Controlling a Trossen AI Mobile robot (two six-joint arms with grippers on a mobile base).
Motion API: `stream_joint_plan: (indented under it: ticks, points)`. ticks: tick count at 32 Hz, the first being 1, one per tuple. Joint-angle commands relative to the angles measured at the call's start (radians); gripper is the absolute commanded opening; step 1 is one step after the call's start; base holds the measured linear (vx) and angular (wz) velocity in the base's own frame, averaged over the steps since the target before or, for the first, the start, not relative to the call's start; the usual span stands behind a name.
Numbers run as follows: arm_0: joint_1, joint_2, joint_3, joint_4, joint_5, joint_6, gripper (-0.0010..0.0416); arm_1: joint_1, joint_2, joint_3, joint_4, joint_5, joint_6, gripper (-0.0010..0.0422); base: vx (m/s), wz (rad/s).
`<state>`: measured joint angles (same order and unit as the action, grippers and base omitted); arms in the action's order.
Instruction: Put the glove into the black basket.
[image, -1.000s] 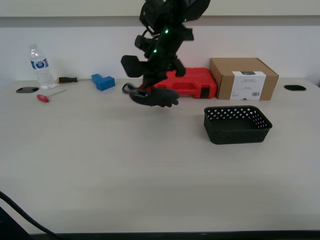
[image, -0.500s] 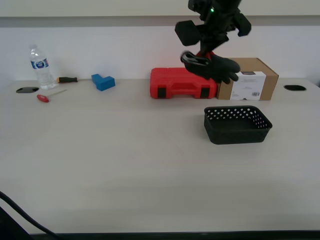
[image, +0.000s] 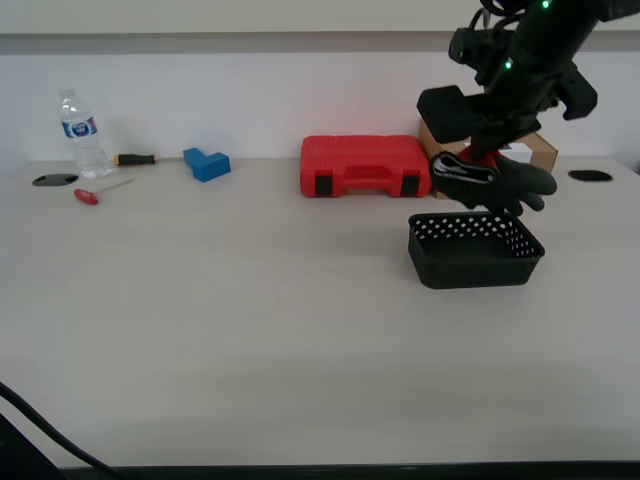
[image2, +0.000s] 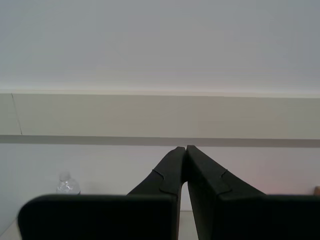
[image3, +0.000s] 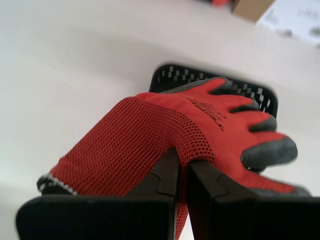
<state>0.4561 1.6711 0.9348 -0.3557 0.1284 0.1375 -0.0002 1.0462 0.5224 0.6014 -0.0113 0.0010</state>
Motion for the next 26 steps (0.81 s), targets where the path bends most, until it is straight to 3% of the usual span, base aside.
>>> stream_joint_plan:
  ticks: [1,5,7,10,12,16,26]
  points:
    - [-0.012,0.007,-0.072,0.057,0.0,0.02,-0.0001,0.0,0.0,0.002,0.006,0.0,0.0,0.0,0.0,0.0]
    - [-0.065,0.009,-0.14,0.139,-0.001,0.023,-0.0001,0.0,0.001,0.001,0.006,0.0,0.0,0.0,0.0,0.0]
    - [-0.167,0.01,-0.147,0.187,-0.074,0.022,-0.0001,0.0,0.0,0.001,0.006,0.0,0.0,0.0,0.0,0.0]
    - [-0.228,0.068,-0.128,0.2,-0.131,0.018,-0.0001,0.0,0.0,0.001,0.006,0.0,0.0,0.0,0.0,0.0]
    - [-0.234,0.135,-0.113,0.202,-0.161,0.016,-0.0001,0.0,0.0,0.001,0.006,0.0,0.0,0.0,0.0,0.0]
    - [-0.232,0.32,-0.053,0.238,-0.163,0.02,-0.0001,0.0,0.001,0.002,0.006,0.0,0.0,0.0,0.0,0.0]
    - [-0.243,0.45,0.148,0.192,-0.169,0.003,-0.0001,0.0,0.001,0.001,0.006,0.0,0.0,0.0,0.0,0.0]
